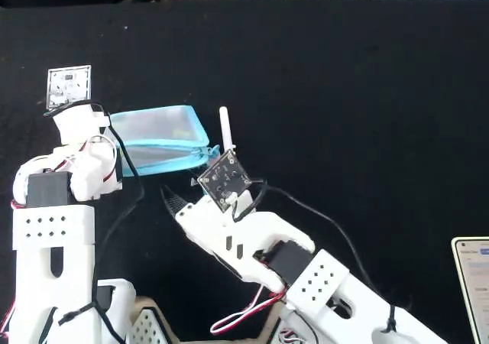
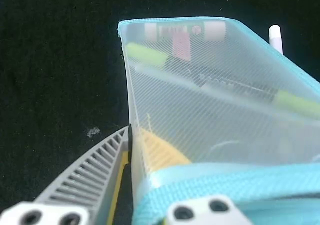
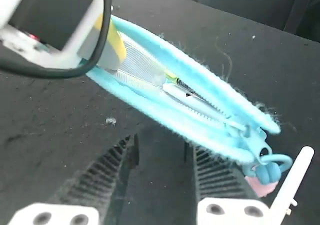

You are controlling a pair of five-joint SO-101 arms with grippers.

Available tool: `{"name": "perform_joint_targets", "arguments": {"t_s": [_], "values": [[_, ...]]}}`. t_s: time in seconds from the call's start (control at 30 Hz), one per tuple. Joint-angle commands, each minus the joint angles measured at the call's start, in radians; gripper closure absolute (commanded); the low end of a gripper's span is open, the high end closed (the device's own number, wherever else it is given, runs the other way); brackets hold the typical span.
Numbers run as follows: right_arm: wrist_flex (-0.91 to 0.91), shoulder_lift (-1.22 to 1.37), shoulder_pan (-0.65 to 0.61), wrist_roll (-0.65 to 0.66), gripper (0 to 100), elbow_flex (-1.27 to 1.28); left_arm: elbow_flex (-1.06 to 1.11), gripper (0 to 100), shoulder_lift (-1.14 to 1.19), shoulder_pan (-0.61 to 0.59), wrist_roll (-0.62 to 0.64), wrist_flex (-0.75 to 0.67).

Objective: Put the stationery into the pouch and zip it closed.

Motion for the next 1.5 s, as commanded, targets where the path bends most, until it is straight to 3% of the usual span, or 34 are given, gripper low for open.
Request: {"name": "perform_joint_targets", "arguments": {"t_s": [0.0,0.3,0.5,0.83,0.93,0.97,1.1,1.33,1.47], "values": [[-0.018,0.004,-0.008,-0.009,84.3,-0.068,0.027,97,0.006,-0.016,0.015,0.000],[0.015,0.004,-0.008,-0.011,84.2,-0.082,0.027,97,0.006,-0.016,0.015,0.000],[0.187,0.004,-0.008,-0.149,84.1,-0.197,0.027,97,0.006,-0.016,0.015,0.000],[0.141,0.007,0.000,-0.152,84.8,-0.189,0.027,97,0.006,-0.016,0.015,0.002],[0.123,0.005,0.009,-0.147,94.1,-0.174,0.027,97,0.006,-0.016,0.015,0.002],[0.124,0.005,0.031,-0.133,98.9,-0.174,0.027,97,0.006,-0.016,0.015,0.002],[0.195,-0.041,0.153,-0.038,99.0,-0.186,0.027,97,0.006,-0.016,0.015,0.002],[0.552,-0.297,0.393,-0.008,98.7,-0.278,0.027,97,0.006,-0.016,0.015,0.002],[0.574,-0.381,0.514,0.048,98.7,-0.280,0.027,97,0.006,-0.016,0.015,0.002]]}}
